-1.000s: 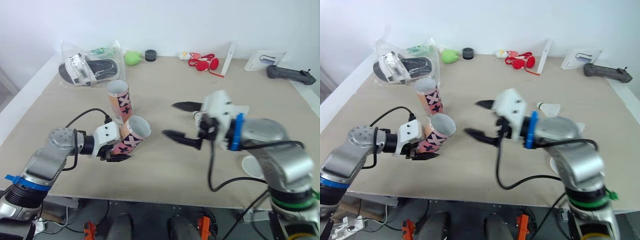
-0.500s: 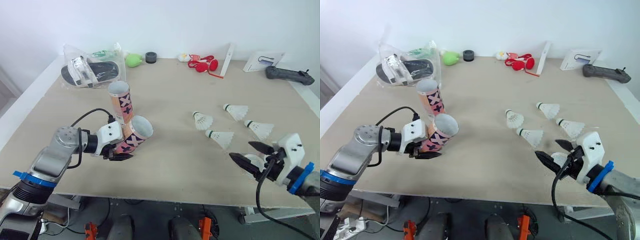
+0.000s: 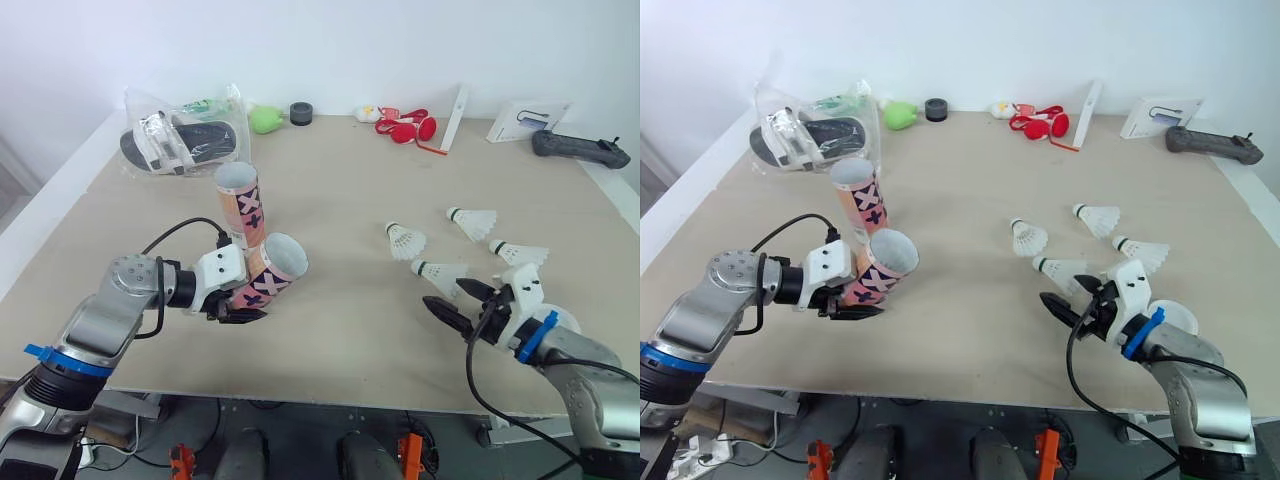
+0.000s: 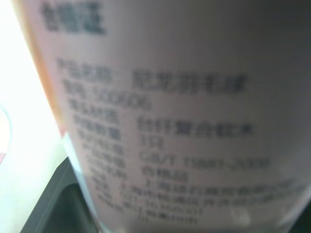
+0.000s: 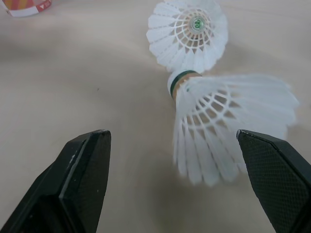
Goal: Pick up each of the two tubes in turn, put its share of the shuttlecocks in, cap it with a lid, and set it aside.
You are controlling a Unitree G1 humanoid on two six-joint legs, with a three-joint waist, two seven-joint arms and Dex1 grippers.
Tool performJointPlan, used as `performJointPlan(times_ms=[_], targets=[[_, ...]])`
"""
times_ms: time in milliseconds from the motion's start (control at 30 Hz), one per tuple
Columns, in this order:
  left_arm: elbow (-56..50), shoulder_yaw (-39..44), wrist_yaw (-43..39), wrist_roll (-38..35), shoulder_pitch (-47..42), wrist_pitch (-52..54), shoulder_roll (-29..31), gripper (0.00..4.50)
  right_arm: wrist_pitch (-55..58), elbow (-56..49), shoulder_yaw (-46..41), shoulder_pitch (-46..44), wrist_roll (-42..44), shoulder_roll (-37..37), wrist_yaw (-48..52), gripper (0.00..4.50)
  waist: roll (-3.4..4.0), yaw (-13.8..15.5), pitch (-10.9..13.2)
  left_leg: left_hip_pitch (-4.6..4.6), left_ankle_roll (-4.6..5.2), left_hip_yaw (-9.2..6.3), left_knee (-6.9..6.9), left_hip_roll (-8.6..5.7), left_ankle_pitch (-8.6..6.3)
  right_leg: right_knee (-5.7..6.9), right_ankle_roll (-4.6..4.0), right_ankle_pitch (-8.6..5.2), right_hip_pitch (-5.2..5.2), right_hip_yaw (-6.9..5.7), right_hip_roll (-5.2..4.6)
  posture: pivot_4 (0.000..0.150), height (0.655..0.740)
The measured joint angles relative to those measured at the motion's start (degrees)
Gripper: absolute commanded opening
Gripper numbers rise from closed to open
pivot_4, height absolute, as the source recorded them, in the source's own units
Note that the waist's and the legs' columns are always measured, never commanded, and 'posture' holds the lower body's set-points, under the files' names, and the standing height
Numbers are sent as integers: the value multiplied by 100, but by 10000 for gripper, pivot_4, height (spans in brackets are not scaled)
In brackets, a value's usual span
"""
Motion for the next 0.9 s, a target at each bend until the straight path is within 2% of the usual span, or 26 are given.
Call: performJointPlan(times_ms=[133, 233, 267, 400, 500, 600, 733, 767, 833, 900], targets=[[-117, 55, 45, -5, 60, 102, 9, 30989, -140, 283, 367, -335, -40, 100, 28, 44328, 0, -6, 0, -2, 0, 0, -1, 0, 0, 0, 0, 0, -2, -1, 0, 1500, 7400], [-188, 61, 68, -9, 102, 141, 19, 30989, -293, 474, 591, -479, -105, 184, 96, 36824, -1, -7, 0, -3, 0, 0, -1, 0, 0, -1, 0, -1, -2, -1, 0, 1500, 7400], [-206, 61, 95, -17, 107, 176, 19, 30989, -345, 505, 623, -509, -126, 210, 107, 31377, -1, -7, 0, -3, 0, 0, -1, 0, 0, -1, 0, -1, -2, 0, 0, 1500, 7400], [-262, 62, 143, -31, 146, 231, 20, 30989, -468, 561, 761, -555, -157, 278, 119, 14860, -1, -8, 0, -1, 0, -1, -1, 2, 0, 0, -1, -1, -2, -1, 2, 1500, 7400], [-295, 63, 151, -49, 175, 236, 21, 30989, -497, 514, 869, -509, -143, 324, 156, 837, -1, -7, 0, -1, 0, -1, -1, 2, 0, 0, -1, -1, -1, -1, 2, 1500, 7400], [-303, 64, 152, -59, 181, 238, 24, 30989, -355, 152, 961, -275, 10, 290, 323, 206, -1, -6, 0, -2, 0, -2, -1, 2, 0, 0, -1, -2, -1, -2, 2, 1500, 7400], [-307, 61, 154, -59, 180, 244, 26, 30989, 277, -836, 1079, -1, 610, 53, 643, 206, 1, -8, 1, -2, 0, -2, -2, 2, 0, 0, -1, 0, -3, -1, 2, 1500, 7400], [-307, 57, 154, -58, 180, 247, 26, 30989, 464, -1276, 1029, -84, 898, -115, 735, 206, -2, -8, 0, 0, 0, -2, -2, 2, 0, 0, 0, 1, -1, -1, 2, 1500, 7400], [-307, 55, 153, -59, 179, 241, 25, 30989, 621, -1468, 1002, -202, 1063, -241, 753, 206, -9, -8, 2, -1, 0, -4, 0, 2, 0, 0, 0, 3, -3, -3, 2, 1500, 7400], [-257, 33, 131, -44, 141, 228, 30, 30989, 978, -1883, 919, -1285, 1374, -798, 821, 206, 6, -23, 9, -1, -2, 6, 6, 2, 4, 0, -1, 12, -8, 6, 0, 1500, 7400]])
